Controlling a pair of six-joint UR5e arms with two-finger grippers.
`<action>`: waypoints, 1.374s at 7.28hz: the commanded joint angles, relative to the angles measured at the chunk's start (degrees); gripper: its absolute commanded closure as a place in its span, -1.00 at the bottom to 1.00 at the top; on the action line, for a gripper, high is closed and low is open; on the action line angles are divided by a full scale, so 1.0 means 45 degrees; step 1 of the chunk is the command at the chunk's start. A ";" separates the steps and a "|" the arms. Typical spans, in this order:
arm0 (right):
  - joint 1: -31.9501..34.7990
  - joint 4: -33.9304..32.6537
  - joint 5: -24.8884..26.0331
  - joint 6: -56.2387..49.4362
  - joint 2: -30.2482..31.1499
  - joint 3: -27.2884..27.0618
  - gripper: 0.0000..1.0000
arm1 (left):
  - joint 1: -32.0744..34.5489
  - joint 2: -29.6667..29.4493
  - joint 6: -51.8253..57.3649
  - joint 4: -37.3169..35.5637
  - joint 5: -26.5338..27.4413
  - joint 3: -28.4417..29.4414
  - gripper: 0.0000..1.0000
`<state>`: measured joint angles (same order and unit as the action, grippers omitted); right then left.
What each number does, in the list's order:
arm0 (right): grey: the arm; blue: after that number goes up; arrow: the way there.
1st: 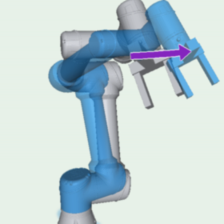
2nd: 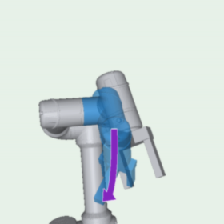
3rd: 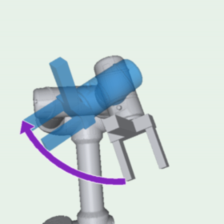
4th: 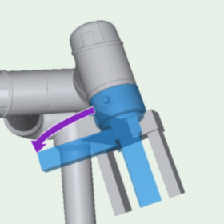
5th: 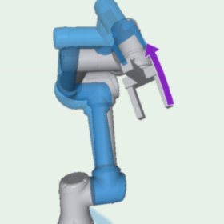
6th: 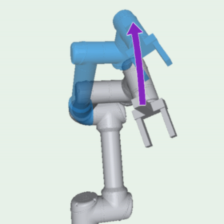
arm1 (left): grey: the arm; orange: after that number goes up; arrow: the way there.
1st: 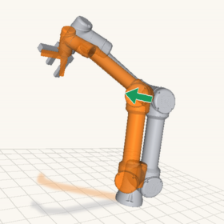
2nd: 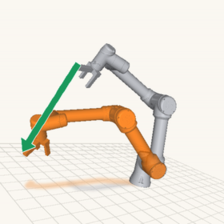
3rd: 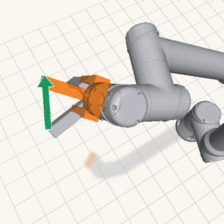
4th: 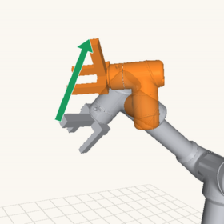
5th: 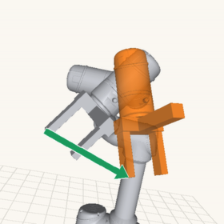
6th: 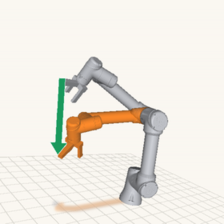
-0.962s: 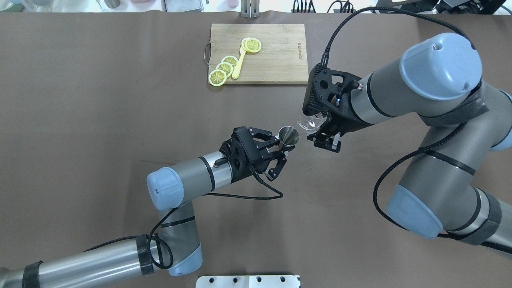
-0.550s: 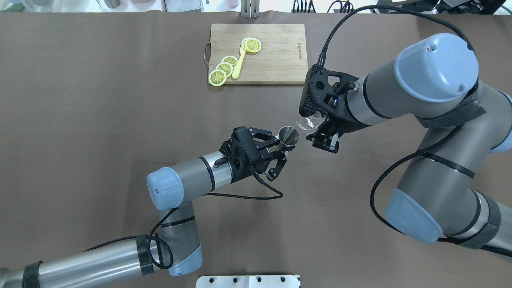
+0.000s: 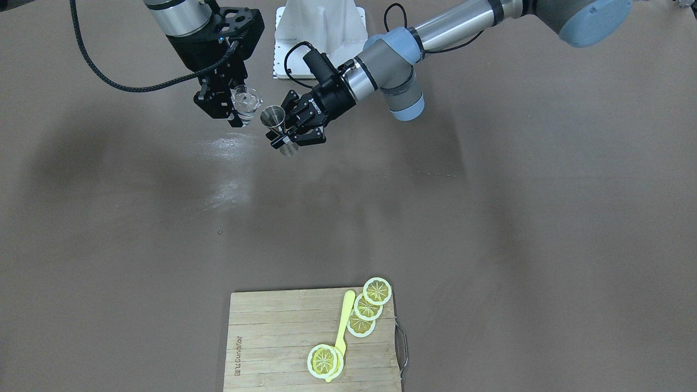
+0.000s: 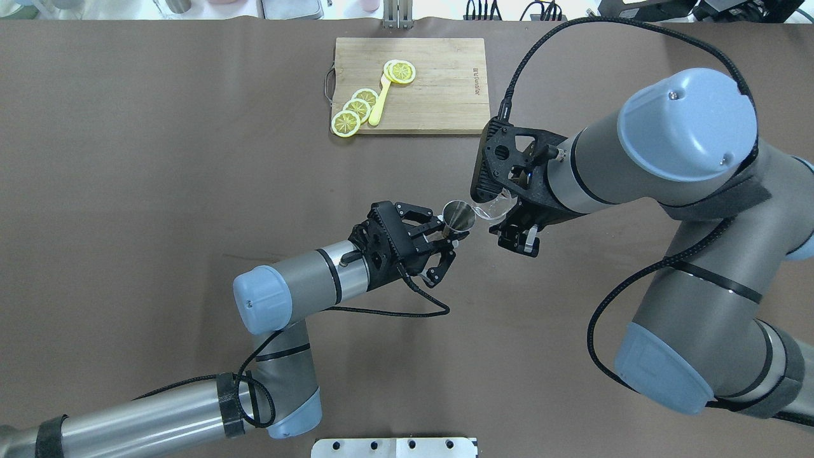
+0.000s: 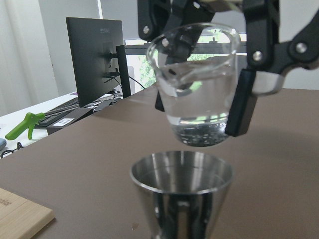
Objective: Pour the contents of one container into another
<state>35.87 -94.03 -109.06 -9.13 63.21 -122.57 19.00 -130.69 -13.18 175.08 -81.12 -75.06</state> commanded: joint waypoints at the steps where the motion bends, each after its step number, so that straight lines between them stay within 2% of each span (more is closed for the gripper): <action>1: -0.0273 -0.0840 0.0541 -0.0313 -0.0005 -0.0260 1.00 | -0.0004 0.0000 0.0000 0.0000 0.0000 0.0000 1.00; 4: -0.0353 -0.1953 0.0816 -0.0803 -0.0393 -0.0184 1.00 | -0.0004 -0.0019 0.0000 0.0000 0.0000 0.0000 1.00; 8: -0.0411 -0.3105 0.1460 -0.0920 -0.1738 0.0790 1.00 | -0.0004 -0.0020 0.0000 -0.0019 0.0000 0.0000 1.00; 10: -0.0470 -0.4235 0.1930 -0.1132 -0.2093 0.0716 1.00 | -0.0004 -0.0039 0.0000 0.0000 0.0000 0.0000 1.00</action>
<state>33.85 -109.90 -101.49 -13.48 55.05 -119.36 18.98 -130.84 -13.18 175.06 -81.12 -75.06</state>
